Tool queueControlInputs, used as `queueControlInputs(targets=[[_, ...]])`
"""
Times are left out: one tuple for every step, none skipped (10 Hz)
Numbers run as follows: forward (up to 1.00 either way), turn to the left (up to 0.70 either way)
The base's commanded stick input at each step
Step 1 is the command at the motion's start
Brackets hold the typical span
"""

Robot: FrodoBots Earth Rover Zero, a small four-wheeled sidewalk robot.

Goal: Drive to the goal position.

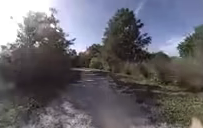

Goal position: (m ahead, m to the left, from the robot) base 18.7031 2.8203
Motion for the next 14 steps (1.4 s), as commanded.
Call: queueControlInputs(targets=[[0.85, 0.00], [0.85, 0.00], [0.85, 0.00], [0.85, 0.00], [0.85, 0.00], [0.85, 0.00], [0.85, 0.00], [0.85, 0.00], [0.85, 0.00], [0.85, 0.00], [0.85, 0.00], [0.85, 0.00], [0.85, 0.00], [0.85, 0.00]])
